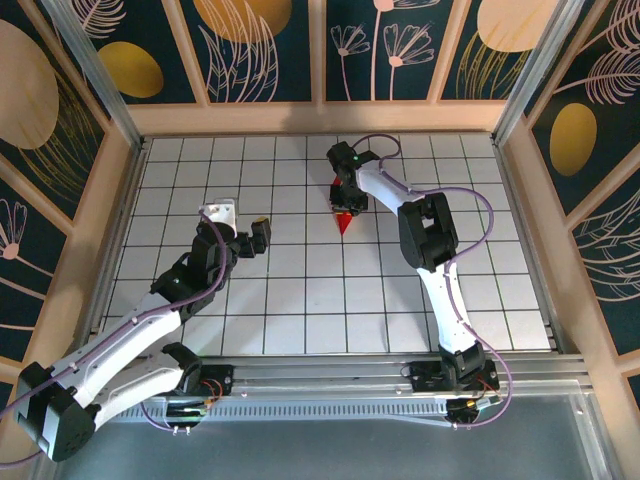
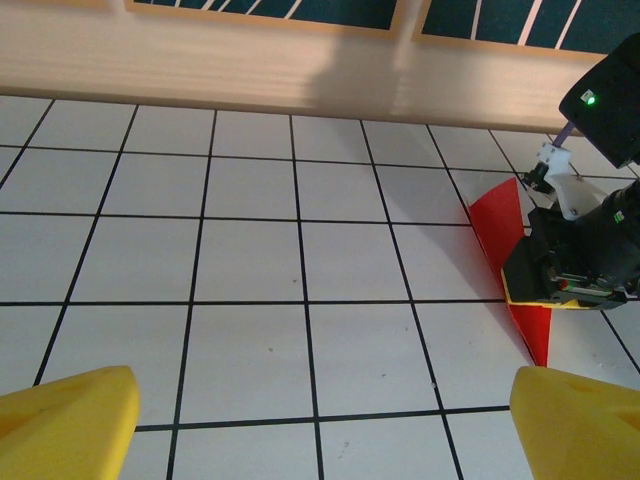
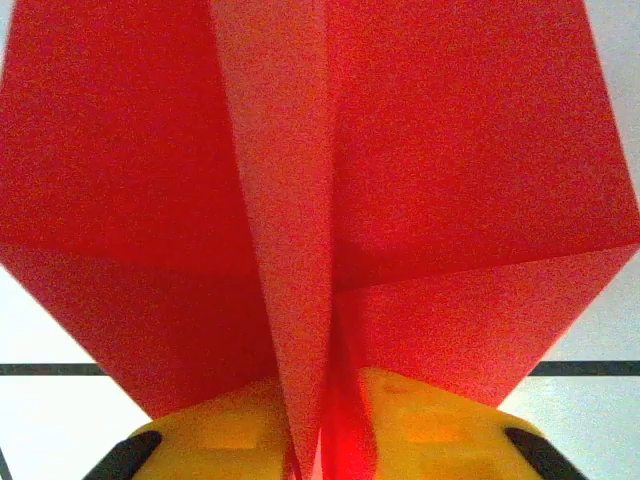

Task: Fold a paper plane with a square sheet of paper (fold left side to right side)
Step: Place the paper plane at the top-center of the table.

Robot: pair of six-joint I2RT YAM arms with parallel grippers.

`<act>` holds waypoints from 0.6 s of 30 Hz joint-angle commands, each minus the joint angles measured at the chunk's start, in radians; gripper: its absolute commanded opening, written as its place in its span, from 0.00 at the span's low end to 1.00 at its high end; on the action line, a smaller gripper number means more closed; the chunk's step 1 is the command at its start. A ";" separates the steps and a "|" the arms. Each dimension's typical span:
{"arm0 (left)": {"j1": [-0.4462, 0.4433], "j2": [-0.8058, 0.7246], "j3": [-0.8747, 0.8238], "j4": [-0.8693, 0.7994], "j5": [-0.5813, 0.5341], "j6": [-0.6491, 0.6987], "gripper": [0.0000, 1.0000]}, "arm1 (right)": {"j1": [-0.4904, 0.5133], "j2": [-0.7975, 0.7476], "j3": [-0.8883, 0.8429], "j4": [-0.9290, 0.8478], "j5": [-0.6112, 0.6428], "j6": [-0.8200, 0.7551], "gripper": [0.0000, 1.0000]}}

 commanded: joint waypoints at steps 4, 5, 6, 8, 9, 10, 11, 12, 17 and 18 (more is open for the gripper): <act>0.006 -0.006 -0.006 -0.019 -0.002 0.004 0.95 | 0.004 0.024 -0.016 -0.016 0.027 -0.014 0.30; 0.006 -0.006 -0.007 -0.021 -0.003 0.004 0.95 | 0.004 0.025 -0.016 -0.018 0.027 -0.016 0.32; 0.006 -0.008 -0.006 -0.022 -0.004 0.005 0.95 | 0.005 0.025 -0.017 -0.020 0.027 -0.017 0.34; 0.007 -0.009 -0.005 -0.027 -0.007 0.005 0.95 | 0.006 0.027 -0.020 -0.026 0.049 -0.022 0.36; 0.005 -0.011 -0.004 -0.030 -0.010 0.006 0.95 | 0.006 0.027 -0.022 -0.028 0.051 -0.025 0.37; 0.005 -0.012 -0.003 -0.031 -0.013 0.006 0.95 | 0.006 0.027 -0.025 -0.029 0.052 -0.028 0.38; 0.005 -0.014 -0.004 -0.033 -0.015 0.007 0.95 | 0.006 0.026 -0.026 -0.031 0.053 -0.032 0.38; 0.005 -0.017 -0.004 -0.035 -0.020 0.007 0.95 | 0.007 0.027 -0.027 -0.034 0.056 -0.034 0.39; 0.006 -0.022 -0.003 -0.039 -0.028 0.008 0.95 | 0.013 0.024 -0.026 -0.043 0.071 -0.045 0.42; 0.005 -0.022 -0.002 -0.039 -0.028 0.009 0.95 | 0.013 0.021 -0.025 -0.045 0.071 -0.045 0.42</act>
